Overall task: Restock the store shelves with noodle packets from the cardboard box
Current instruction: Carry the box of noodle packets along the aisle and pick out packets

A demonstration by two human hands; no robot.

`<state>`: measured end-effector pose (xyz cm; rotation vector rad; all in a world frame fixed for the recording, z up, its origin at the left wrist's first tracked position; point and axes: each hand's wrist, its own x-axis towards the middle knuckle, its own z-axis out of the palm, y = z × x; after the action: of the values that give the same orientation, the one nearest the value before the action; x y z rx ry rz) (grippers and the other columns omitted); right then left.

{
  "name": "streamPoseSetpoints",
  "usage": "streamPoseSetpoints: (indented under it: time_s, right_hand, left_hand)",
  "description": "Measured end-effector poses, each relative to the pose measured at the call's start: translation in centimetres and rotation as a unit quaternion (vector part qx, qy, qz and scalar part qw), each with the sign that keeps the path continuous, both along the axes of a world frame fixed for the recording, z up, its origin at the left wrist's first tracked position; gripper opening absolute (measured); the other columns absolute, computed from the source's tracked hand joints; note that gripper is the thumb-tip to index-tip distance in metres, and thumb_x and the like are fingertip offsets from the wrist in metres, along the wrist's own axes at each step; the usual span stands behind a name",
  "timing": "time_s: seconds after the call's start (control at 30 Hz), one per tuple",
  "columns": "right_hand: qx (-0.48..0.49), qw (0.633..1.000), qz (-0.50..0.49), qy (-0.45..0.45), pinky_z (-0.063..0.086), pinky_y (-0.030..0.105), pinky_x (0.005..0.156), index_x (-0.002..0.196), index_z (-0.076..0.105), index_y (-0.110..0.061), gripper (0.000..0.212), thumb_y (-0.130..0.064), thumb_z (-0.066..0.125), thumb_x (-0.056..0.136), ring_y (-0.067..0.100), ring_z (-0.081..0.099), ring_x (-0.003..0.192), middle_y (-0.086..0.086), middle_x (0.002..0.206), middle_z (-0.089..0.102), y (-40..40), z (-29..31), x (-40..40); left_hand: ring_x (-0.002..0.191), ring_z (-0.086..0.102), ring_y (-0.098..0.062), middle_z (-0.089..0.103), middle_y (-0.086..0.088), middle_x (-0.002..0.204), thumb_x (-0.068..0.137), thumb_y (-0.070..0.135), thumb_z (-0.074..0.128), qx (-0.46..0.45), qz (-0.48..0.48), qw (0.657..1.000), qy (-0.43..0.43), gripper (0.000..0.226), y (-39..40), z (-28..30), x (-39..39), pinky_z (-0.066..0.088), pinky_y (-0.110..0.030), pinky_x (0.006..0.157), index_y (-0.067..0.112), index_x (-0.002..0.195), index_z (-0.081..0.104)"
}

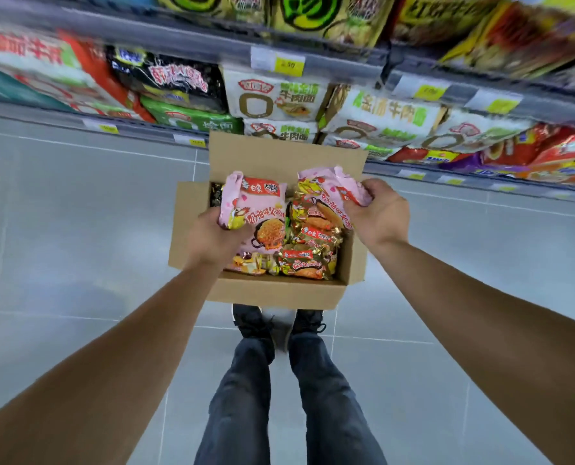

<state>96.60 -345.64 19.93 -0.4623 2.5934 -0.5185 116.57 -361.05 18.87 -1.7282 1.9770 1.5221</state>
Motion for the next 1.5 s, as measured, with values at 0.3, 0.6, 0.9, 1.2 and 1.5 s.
streamPoseSetpoints:
  time_s: [0.3, 0.6, 0.9, 1.2, 1.5]
  right_hand:
    - [-0.044, 0.996, -0.058, 0.042, 0.043, 0.034, 0.059, 0.085, 0.059, -0.016, 0.020, -0.036, 0.063, 0.085, 0.030, 0.057, 0.073, 0.006, 0.075, 0.063, 5.2, 17.5, 0.1]
    - [-0.043, 0.990, -0.074, 0.116, 0.040, 0.031, 0.063, 0.105, 0.065, -0.012, 0.023, -0.026, 0.067, 0.086, 0.027, 0.057, 0.077, 0.004, 0.082, 0.063, 15.3, 29.4, -4.7]
    - [-0.118, 0.974, -0.074, 0.180, 0.038, 0.027, 0.063, 0.106, 0.068, -0.013, 0.025, -0.025, 0.068, 0.084, 0.030, 0.063, 0.084, 0.008, 0.090, 0.071, 28.5, 36.5, -9.1]
    - [-0.213, 0.941, -0.054, 0.256, 0.048, 0.033, 0.080, 0.123, 0.064, -0.012, 0.038, -0.025, 0.068, 0.087, 0.031, 0.063, 0.098, 0.009, 0.110, 0.070, 37.1, 47.1, -16.9]
    - [-0.305, 0.876, -0.046, 0.370, 0.049, 0.038, 0.075, 0.110, 0.068, -0.013, 0.026, -0.021, 0.066, 0.085, 0.029, 0.061, 0.094, 0.007, 0.100, 0.070, 38.1, 57.5, -25.0]
  left_hand:
    - [0.058, 0.062, -0.008, 0.069, 0.000, 0.081, 0.079, 0.023, 0.078, -0.005, -0.047, 0.997, 0.068, 0.023, 3.1, 16.2, -1.8, 0.046, -0.017, 0.043, 0.011, 0.095, 0.066]
    - [0.062, 0.051, 0.003, 0.063, 0.008, 0.082, 0.084, 0.029, 0.074, -0.079, -0.156, 0.973, 0.152, 0.020, 8.8, 26.6, -8.6, 0.034, -0.010, 0.043, 0.019, 0.096, 0.062]
    - [0.074, 0.066, -0.011, 0.070, 0.007, 0.086, 0.078, 0.028, 0.077, -0.143, -0.155, 0.955, 0.207, 0.020, 22.1, 33.8, -14.3, 0.057, -0.034, 0.062, 0.022, 0.092, 0.065]
    - [0.071, 0.064, -0.009, 0.069, 0.008, 0.081, 0.081, 0.025, 0.077, -0.203, -0.131, 0.926, 0.291, 0.018, 30.9, 44.6, -19.9, 0.049, -0.025, 0.059, 0.019, 0.094, 0.066]
    - [0.082, 0.068, -0.014, 0.072, 0.007, 0.093, 0.085, 0.022, 0.074, -0.212, -0.107, 0.873, 0.426, 0.017, 32.5, 55.3, -26.5, 0.056, -0.038, 0.074, 0.024, 0.100, 0.066]
